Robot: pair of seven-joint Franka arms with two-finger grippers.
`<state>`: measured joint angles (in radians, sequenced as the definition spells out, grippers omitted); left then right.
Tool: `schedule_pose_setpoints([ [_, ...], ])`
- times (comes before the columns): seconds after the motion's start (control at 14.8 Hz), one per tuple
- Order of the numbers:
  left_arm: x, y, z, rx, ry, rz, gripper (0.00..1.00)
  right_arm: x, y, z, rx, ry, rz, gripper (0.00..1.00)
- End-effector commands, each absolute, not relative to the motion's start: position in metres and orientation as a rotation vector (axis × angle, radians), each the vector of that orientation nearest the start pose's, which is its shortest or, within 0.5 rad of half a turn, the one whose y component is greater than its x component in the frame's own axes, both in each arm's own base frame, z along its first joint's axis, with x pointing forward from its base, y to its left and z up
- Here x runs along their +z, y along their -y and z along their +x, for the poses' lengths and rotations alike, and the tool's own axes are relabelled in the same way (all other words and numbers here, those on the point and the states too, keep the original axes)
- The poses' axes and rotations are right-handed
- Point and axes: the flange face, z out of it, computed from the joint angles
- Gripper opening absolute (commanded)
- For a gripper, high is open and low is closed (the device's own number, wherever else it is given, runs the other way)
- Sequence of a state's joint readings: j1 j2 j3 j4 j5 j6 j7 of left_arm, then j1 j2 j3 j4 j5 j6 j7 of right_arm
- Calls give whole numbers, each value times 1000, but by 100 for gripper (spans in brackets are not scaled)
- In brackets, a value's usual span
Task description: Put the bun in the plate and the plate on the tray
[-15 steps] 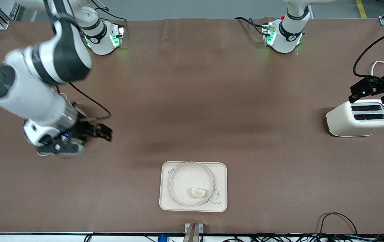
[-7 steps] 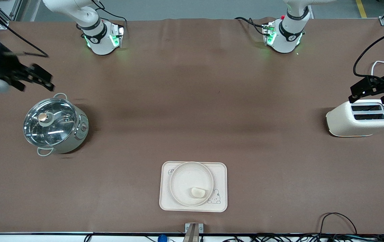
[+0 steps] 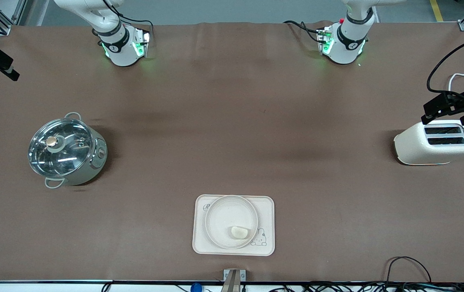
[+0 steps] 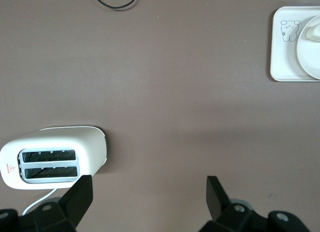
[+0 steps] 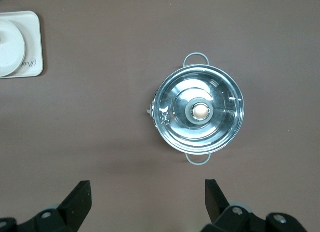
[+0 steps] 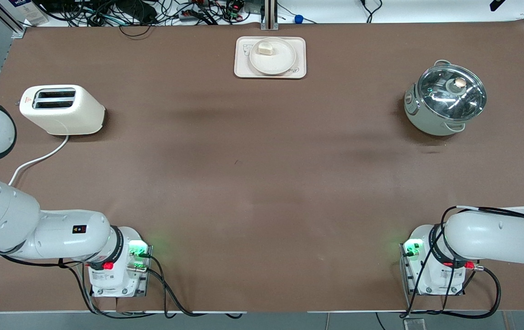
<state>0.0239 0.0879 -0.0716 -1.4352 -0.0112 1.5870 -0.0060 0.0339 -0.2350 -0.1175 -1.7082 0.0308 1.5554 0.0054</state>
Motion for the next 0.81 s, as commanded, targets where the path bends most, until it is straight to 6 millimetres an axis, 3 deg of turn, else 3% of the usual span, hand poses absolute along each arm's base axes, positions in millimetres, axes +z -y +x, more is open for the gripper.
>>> schedule_pose_setpoints([
  [0.0,645,25,583,-123,-78,-3167,100,674,41,477,-152,-126,-3122,100],
  [0.47,651,20,587,-145,-51,-3164,100,675,45,484,-155,-131,-3124,100],
  [0.74,652,20,587,-148,-48,-3164,100,677,33,485,-145,-95,-3126,100],
])
